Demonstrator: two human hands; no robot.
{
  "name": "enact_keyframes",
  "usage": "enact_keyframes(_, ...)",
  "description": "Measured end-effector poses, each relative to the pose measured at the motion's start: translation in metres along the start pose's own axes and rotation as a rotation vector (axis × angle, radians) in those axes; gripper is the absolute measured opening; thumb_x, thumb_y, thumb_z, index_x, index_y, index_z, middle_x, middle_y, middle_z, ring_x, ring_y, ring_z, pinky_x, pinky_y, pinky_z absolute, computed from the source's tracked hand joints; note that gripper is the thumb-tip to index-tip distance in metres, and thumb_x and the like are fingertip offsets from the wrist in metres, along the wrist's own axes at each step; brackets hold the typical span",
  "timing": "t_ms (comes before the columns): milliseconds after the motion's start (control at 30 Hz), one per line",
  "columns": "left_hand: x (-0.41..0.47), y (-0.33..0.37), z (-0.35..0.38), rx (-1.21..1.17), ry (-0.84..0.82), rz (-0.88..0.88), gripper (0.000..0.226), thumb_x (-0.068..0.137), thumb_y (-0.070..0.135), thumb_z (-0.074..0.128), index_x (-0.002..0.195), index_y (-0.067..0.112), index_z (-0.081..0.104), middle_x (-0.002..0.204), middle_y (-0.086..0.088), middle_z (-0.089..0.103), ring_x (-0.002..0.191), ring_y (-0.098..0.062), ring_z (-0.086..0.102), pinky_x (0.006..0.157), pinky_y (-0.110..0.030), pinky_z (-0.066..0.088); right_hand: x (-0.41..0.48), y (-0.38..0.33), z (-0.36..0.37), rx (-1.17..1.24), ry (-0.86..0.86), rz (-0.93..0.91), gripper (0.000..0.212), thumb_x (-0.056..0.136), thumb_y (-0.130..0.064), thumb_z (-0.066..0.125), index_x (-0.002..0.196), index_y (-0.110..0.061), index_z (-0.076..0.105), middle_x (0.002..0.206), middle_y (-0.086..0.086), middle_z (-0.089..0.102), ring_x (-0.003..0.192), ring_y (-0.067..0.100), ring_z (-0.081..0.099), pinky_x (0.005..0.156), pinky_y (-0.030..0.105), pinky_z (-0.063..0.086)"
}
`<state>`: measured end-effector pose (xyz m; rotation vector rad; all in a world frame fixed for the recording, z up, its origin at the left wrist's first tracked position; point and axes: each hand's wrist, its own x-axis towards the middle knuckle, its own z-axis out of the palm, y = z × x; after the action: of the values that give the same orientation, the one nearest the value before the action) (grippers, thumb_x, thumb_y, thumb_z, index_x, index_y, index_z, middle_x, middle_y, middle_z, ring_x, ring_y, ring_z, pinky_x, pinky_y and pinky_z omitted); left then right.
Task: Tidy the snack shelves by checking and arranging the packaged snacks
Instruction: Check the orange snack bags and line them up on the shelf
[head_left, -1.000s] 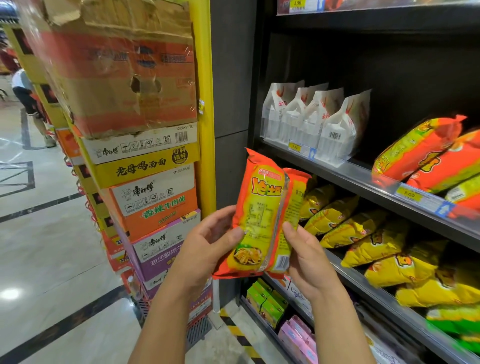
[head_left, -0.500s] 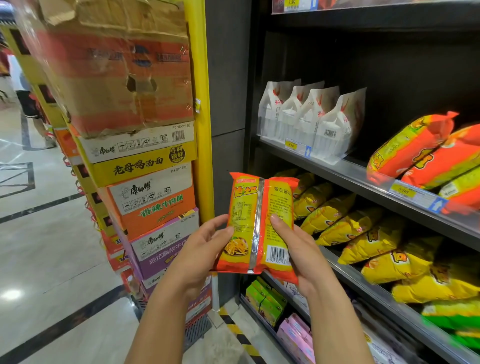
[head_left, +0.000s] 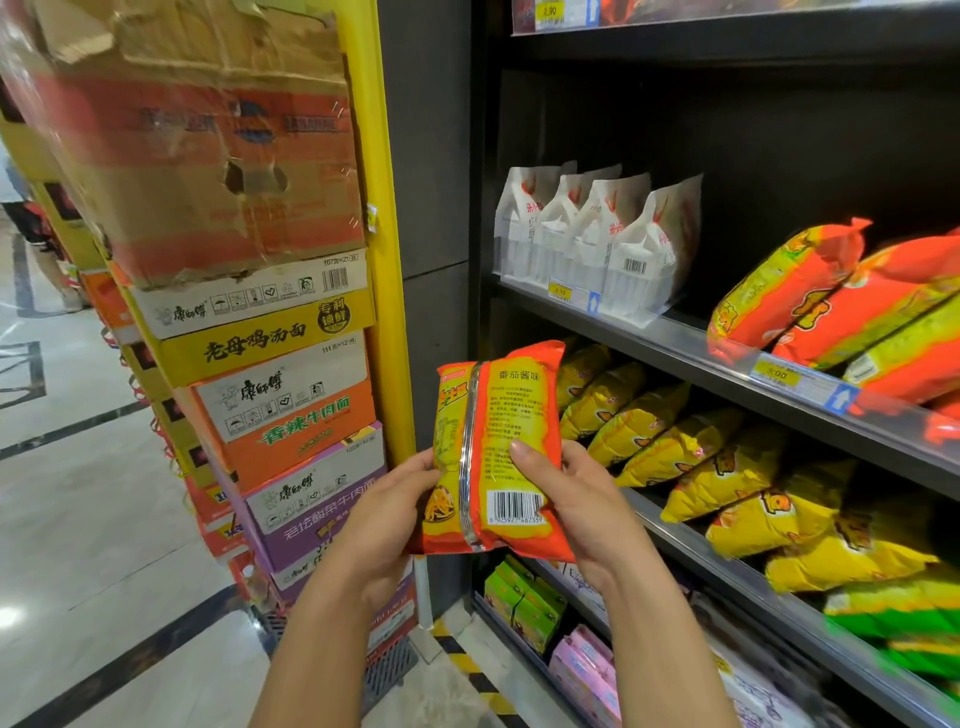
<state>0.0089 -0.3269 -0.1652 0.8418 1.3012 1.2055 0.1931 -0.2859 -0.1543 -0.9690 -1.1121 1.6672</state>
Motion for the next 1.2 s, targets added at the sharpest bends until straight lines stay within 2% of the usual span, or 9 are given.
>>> enact_keyframes(167, 0.003, 0.003, 0.003, -0.088, -0.009, 0.025, 0.036, 0.101, 0.044, 0.061, 0.129, 0.023, 0.069, 0.115, -0.008, 0.080, 0.105, -0.030, 0.078, 0.103, -0.054, 0.056, 0.003, 0.002, -0.009, -0.068, 0.011, -0.015, 0.038, 0.097, -0.033, 0.070, 0.131, -0.017, 0.064, 0.114, 0.005, 0.080, 0.104, 0.027, 0.078, 0.094, 0.048, 0.061)
enact_keyframes(267, 0.006, 0.005, 0.000, -0.104, -0.044, 0.071, 0.046, 0.088, 0.040, 0.073, 0.132, 0.027, 0.066, 0.122, -0.005, 0.078, 0.111, -0.030, 0.076, 0.103, -0.056, 0.056, 0.003, 0.001, -0.015, -0.110, -0.041, -0.015, 0.032, 0.102, -0.027, 0.063, 0.131, -0.014, 0.064, 0.116, 0.008, 0.079, 0.106, 0.028, 0.077, 0.091, 0.043, 0.062)
enact_keyframes(467, 0.010, 0.014, 0.004, -0.086, -0.065, 0.153, 0.045, 0.086, 0.030, 0.075, 0.129, 0.024, 0.071, 0.122, -0.005, 0.078, 0.109, -0.028, 0.077, 0.094, -0.052, 0.061, 0.009, -0.005, -0.023, -0.180, -0.079, -0.075, 0.035, 0.105, -0.022, 0.058, 0.139, -0.015, 0.059, 0.127, 0.006, 0.076, 0.116, 0.027, 0.074, 0.098, 0.044, 0.060)
enact_keyframes(633, 0.019, 0.025, 0.014, -0.092, -0.076, 0.178, 0.042, 0.083, 0.028, 0.075, 0.125, 0.023, 0.072, 0.116, -0.005, 0.080, 0.105, -0.028, 0.078, 0.088, -0.048, 0.063, 0.018, -0.015, -0.035, -0.190, -0.075, -0.096, 0.043, 0.102, -0.030, 0.063, 0.142, -0.017, 0.059, 0.133, 0.006, 0.073, 0.123, 0.029, 0.070, 0.109, 0.056, 0.052)
enact_keyframes(733, 0.029, 0.034, 0.026, -0.080, -0.081, 0.181, 0.041, 0.085, 0.028, 0.075, 0.125, 0.025, 0.072, 0.117, -0.006, 0.080, 0.106, -0.031, 0.078, 0.094, -0.055, 0.060, 0.025, -0.030, -0.044, -0.213, -0.078, -0.115, 0.040, 0.102, -0.031, 0.064, 0.140, -0.016, 0.060, 0.130, 0.005, 0.074, 0.120, 0.028, 0.071, 0.101, 0.047, 0.057)
enact_keyframes(833, 0.041, 0.052, 0.045, -0.070, -0.073, 0.222, 0.040, 0.083, 0.029, 0.075, 0.123, 0.026, 0.073, 0.115, -0.005, 0.080, 0.104, -0.029, 0.078, 0.092, -0.052, 0.061, 0.030, -0.057, -0.057, -0.268, -0.049, -0.153, 0.034, 0.102, -0.029, 0.060, 0.134, -0.017, 0.063, 0.120, 0.001, 0.078, 0.111, 0.018, 0.075, 0.086, 0.024, 0.059)
enact_keyframes(967, 0.061, 0.084, 0.079, -0.048, -0.111, 0.311, 0.032, 0.092, 0.023, 0.072, 0.124, 0.026, 0.072, 0.112, -0.001, 0.081, 0.100, -0.024, 0.079, 0.074, -0.038, 0.066, 0.039, -0.111, -0.082, -0.459, 0.057, -0.273, 0.030, 0.102, -0.032, 0.062, 0.131, -0.024, 0.065, 0.111, -0.010, 0.080, 0.106, 0.006, 0.074, 0.081, 0.016, 0.056)
enact_keyframes(1067, 0.077, 0.108, 0.111, -0.025, -0.133, 0.383, 0.034, 0.091, 0.023, 0.074, 0.125, 0.026, 0.072, 0.113, -0.001, 0.081, 0.102, -0.024, 0.079, 0.082, -0.044, 0.065, 0.043, -0.156, -0.107, -0.666, 0.187, -0.429, 0.035, 0.096, -0.033, 0.072, 0.129, -0.023, 0.067, 0.115, -0.010, 0.076, 0.110, 0.005, 0.071, 0.089, 0.018, 0.056)
enact_keyframes(1200, 0.098, 0.134, 0.153, -0.022, -0.131, 0.458, 0.031, 0.089, 0.023, 0.077, 0.121, 0.026, 0.074, 0.111, 0.002, 0.081, 0.100, -0.020, 0.079, 0.083, -0.041, 0.063, 0.044, -0.206, -0.143, -1.206, 0.389, -0.682, 0.050, 0.089, -0.054, 0.071, 0.131, -0.028, 0.066, 0.120, -0.013, 0.070, 0.110, 0.005, 0.065, 0.096, 0.028, 0.054)
